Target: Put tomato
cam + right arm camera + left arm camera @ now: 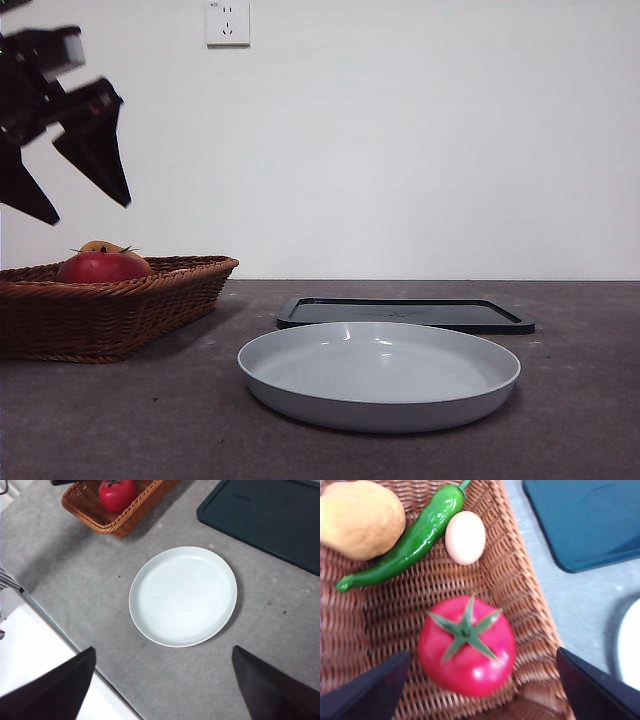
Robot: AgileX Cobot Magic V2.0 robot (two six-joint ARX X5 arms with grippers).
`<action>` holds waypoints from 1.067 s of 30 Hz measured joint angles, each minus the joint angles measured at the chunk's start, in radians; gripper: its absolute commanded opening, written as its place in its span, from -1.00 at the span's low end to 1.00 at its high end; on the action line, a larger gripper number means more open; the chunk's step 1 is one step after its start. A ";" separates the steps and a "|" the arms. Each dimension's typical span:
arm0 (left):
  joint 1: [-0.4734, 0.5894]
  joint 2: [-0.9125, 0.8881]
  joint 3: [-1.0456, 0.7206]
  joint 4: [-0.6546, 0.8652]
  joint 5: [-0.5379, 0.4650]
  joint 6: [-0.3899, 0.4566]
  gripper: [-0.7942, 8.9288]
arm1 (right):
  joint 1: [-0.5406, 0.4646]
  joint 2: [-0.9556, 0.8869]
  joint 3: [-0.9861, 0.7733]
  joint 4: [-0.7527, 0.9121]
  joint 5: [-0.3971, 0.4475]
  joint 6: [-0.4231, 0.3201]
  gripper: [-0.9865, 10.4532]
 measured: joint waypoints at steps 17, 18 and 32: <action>0.000 0.155 0.000 0.109 -0.019 0.026 0.14 | 0.000 0.000 0.000 0.000 0.000 0.004 -0.07; 0.000 0.162 0.000 0.108 -0.019 0.026 0.14 | 0.000 0.000 0.000 0.000 0.000 0.004 -0.07; 0.000 0.203 0.000 0.108 -0.019 0.026 0.10 | 0.000 0.000 0.000 0.000 0.000 0.004 -0.07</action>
